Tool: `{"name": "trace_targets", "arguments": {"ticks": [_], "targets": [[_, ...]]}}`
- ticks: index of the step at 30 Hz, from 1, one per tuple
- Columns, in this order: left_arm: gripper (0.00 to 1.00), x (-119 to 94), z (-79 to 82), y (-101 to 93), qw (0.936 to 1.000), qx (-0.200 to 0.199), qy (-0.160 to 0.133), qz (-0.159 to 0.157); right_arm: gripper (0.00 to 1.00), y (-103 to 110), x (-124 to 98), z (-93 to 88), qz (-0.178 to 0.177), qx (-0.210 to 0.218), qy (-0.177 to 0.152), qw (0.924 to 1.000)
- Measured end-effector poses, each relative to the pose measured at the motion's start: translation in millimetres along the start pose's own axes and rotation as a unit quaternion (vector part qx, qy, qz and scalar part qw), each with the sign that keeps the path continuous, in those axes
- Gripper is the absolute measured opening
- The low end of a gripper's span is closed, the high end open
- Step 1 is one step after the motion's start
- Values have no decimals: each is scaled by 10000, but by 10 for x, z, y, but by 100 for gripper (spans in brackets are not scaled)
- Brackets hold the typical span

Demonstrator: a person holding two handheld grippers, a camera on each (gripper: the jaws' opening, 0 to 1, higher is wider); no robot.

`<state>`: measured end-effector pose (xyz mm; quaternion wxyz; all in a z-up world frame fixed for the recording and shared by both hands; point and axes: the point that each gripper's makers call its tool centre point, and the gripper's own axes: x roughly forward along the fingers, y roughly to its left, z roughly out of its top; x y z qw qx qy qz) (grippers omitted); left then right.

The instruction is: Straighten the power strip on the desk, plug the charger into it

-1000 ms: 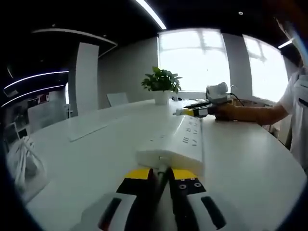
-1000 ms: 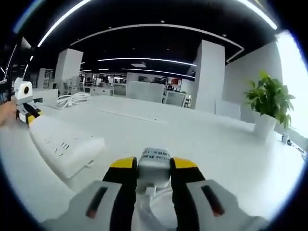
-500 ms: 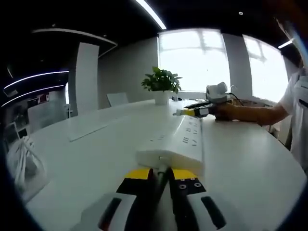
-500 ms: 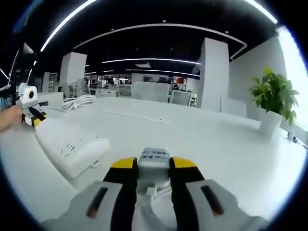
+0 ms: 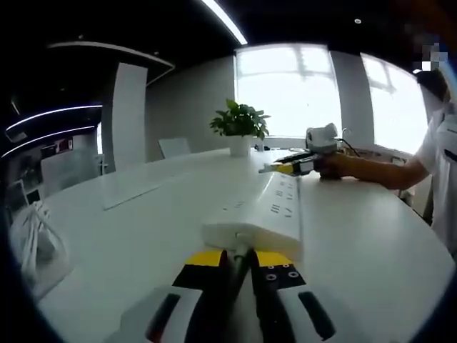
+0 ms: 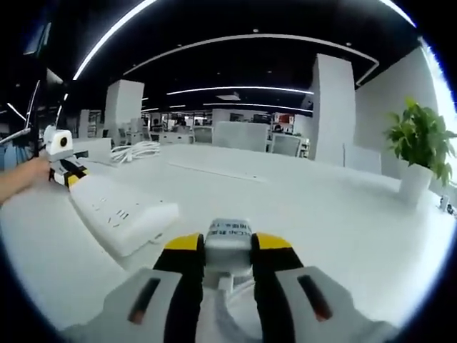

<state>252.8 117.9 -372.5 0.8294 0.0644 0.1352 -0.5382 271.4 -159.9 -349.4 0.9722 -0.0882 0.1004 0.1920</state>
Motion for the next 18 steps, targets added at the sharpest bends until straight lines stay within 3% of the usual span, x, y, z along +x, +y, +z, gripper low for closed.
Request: {"name": "trace_targets", "arguments": {"ticks": [6, 11, 18], "targets": [[17, 2, 4, -9, 10000, 4, -5, 0, 26, 117, -40, 3, 146, -74, -6, 9999], [17, 3, 6, -12, 10000, 4, -6, -1, 27, 107, -26, 3, 22, -204, 19, 9998], [17, 5, 8, -12, 10000, -13, -8, -6, 27, 57, -11, -21, -213, -53, 142, 9997]]}}
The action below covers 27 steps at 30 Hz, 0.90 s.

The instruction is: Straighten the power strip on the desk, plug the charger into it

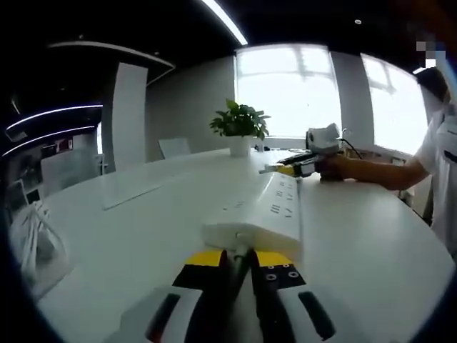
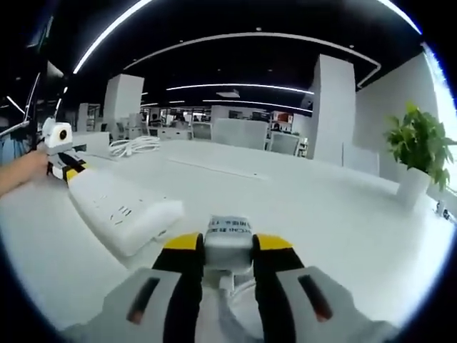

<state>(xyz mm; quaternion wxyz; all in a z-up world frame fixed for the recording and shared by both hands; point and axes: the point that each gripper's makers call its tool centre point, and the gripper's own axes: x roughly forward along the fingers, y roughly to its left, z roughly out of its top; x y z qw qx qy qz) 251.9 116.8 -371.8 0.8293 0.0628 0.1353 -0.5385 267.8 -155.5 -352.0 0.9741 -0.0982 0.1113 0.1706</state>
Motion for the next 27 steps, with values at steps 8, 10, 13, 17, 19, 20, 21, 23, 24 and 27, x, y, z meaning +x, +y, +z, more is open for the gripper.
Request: {"name": "trace_targets", "arguments": {"ticks": [8, 10, 13, 17, 19, 20, 21, 23, 24, 27], "targets": [[17, 2, 1, -7, 10000, -10, 0, -2, 28, -5, -11, 3, -168, 269, 25, 9995], [17, 2, 1, -2, 10000, -12, 0, -2, 27, 5, -19, 6, -164, 242, 18, 9996], [17, 2, 0, 7, 10000, -15, 0, 0, 27, 35, -34, 1, -20, 63, 28, 10000], [17, 2, 0, 7, 10000, -18, -2, 0, 27, 25, -10, -4, 247, 38, 10, 9997], [17, 1, 0, 7, 10000, -18, -2, 0, 27, 61, -13, -2, 395, 2, 1, 9992], [17, 1, 0, 8, 10000, -18, -3, -1, 27, 81, -15, -1, 456, -26, -4, 9990], [17, 0, 0, 5, 10000, -17, -3, -1, 27, 101, -17, -1, 519, -46, -6, 9986], [17, 0, 0, 3, 10000, -15, -3, 0, 27, 132, -21, -1, 614, -64, 1, 9981], [17, 0, 0, 3, 10000, -14, -4, 0, 27, 156, -23, 2, 693, -101, -5, 9975], [17, 2, 0, 2, 10000, -10, -5, 0, 27, 209, -38, 0, 867, -243, 3, 9959]]}}
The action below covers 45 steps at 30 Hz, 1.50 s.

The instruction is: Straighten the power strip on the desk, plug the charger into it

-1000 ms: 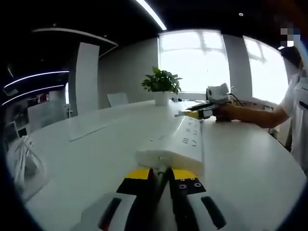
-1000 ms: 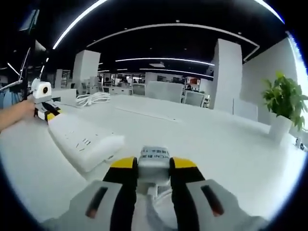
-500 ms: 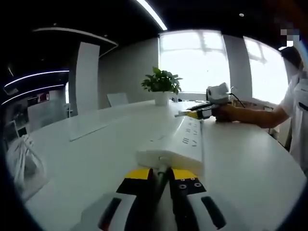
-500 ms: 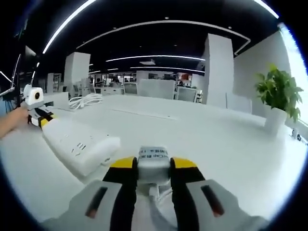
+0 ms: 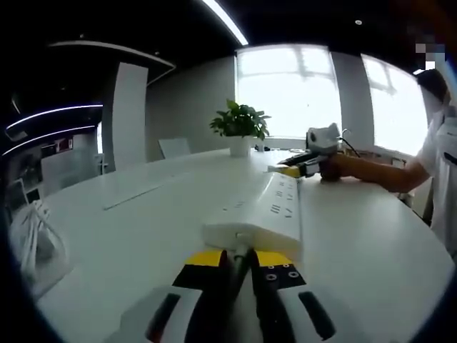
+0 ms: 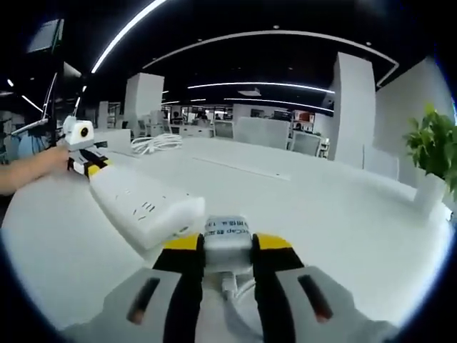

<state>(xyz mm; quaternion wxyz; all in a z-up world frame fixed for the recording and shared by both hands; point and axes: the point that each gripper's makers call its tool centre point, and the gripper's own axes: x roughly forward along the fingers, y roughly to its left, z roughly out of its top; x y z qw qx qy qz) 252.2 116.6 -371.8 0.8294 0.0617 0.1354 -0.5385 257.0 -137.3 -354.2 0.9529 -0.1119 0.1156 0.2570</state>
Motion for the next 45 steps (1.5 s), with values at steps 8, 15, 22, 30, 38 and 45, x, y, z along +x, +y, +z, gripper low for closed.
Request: {"name": "trace_targets", "arguments": {"ticks": [8, 15, 22, 30, 38, 45], "targets": [[17, 2, -1, -7, 10000, 1, -4, 2, 27, 49, -33, -7, 250, -12, 36, 9997], [17, 3, -2, -13, 10000, -2, -7, -3, 35, 78, 2, 16, 139, 113, -29, 9998], [17, 2, -2, -12, 10000, 7, -8, 1, 35, -46, -27, 48, -256, 42, -137, 9996], [17, 1, -4, -6, 10000, -13, -10, -12, 34, -213, -18, 46, -593, 302, -249, 9975], [17, -5, -6, -14, 10000, -16, -11, -14, 29, -200, 59, 14, -789, -24, -112, 9968], [17, -6, -6, -20, 10000, -7, -10, -8, 29, -176, 78, -21, -749, 45, -71, 9972]]}}
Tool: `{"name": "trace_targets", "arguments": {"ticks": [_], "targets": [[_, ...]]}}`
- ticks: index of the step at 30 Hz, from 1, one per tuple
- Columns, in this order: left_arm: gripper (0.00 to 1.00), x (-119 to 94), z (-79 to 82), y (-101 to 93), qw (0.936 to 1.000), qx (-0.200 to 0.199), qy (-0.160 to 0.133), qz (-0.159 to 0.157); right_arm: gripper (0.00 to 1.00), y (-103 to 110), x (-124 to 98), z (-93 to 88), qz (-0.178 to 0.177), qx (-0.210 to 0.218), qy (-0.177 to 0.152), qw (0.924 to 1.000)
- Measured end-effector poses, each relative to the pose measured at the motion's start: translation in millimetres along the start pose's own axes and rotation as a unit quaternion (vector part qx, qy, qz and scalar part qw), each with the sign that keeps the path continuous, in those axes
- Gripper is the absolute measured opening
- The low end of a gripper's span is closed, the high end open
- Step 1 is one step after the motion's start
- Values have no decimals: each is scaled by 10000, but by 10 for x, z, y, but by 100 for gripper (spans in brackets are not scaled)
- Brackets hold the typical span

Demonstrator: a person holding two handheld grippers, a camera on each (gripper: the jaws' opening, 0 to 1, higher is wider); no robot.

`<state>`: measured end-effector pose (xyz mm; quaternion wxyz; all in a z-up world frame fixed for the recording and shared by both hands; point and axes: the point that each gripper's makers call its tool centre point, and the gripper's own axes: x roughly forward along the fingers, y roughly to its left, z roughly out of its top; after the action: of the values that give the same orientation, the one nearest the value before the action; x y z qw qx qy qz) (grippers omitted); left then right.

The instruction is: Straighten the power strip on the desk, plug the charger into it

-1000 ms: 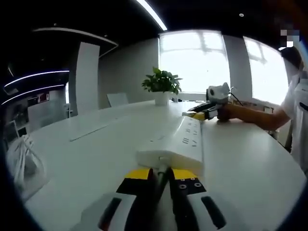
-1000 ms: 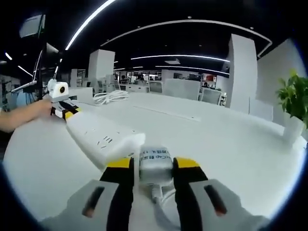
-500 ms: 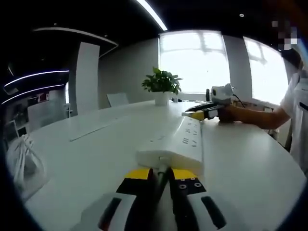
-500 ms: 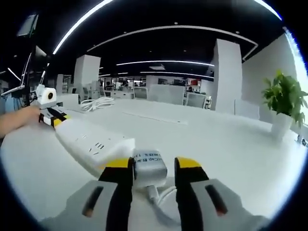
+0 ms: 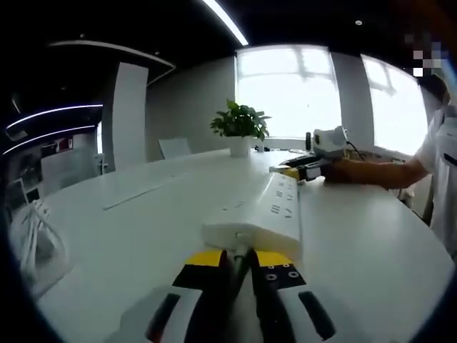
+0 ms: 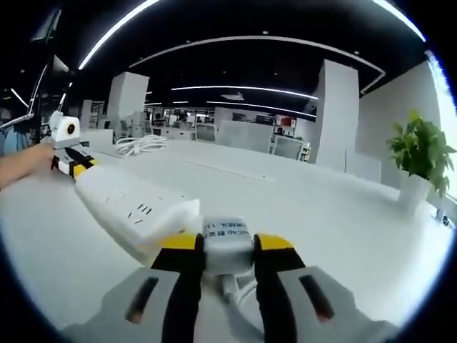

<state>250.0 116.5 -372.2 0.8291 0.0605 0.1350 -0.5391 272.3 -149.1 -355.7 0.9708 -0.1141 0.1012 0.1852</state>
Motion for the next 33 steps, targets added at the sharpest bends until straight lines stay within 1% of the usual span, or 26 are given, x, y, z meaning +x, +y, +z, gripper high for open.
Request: {"name": "trace_targets", "arguments": {"ticks": [5, 6, 7, 9, 10, 12, 16, 21, 22, 24, 28, 32, 33], "targets": [[17, -1, 1, 1, 10000, 14, 0, 8, 28, 26, 9, -19, 56, -126, 45, 9999], [17, 0, 1, 2, 10000, 14, 0, 8, 28, 48, 13, -16, 142, -199, 37, 9997], [17, 0, 1, 5, 10000, 20, -1, 10, 28, 108, 13, -2, 366, -343, -12, 9987], [17, 0, 1, 7, 10000, 20, -1, 11, 28, 151, -5, -6, 532, -116, 44, 9985], [17, 0, 1, 7, 10000, 23, -1, 12, 28, 146, -10, -3, 579, -85, 51, 9983], [17, 0, 0, 9, 10000, 23, -2, 12, 28, 117, -29, -9, 665, -71, 37, 9978], [17, 0, 0, 13, 10000, 20, -5, 11, 28, 158, -60, -5, 830, -91, 30, 9965], [17, 1, 2, 15, 10000, 10, -7, 2, 28, 192, -65, 6, 731, -20, 60, 9973], [17, 1, 2, 17, 10000, 9, -8, 2, 28, 198, -73, 13, 675, 51, 78, 9977], [17, 1, 2, 18, 10000, 10, -10, 0, 31, 177, -87, 50, 584, 429, 70, 9973], [17, -1, 1, 15, 10000, 4, -13, -4, 32, 113, -112, 58, 415, 715, 57, 9966], [17, -3, 0, 15, 10000, -5, -14, -9, 32, 226, -113, 43, 355, 667, 63, 9971], [17, -2, -1, 14, 10000, -9, -14, -12, 32, 184, -118, 35, 347, 624, 68, 9974]]}}
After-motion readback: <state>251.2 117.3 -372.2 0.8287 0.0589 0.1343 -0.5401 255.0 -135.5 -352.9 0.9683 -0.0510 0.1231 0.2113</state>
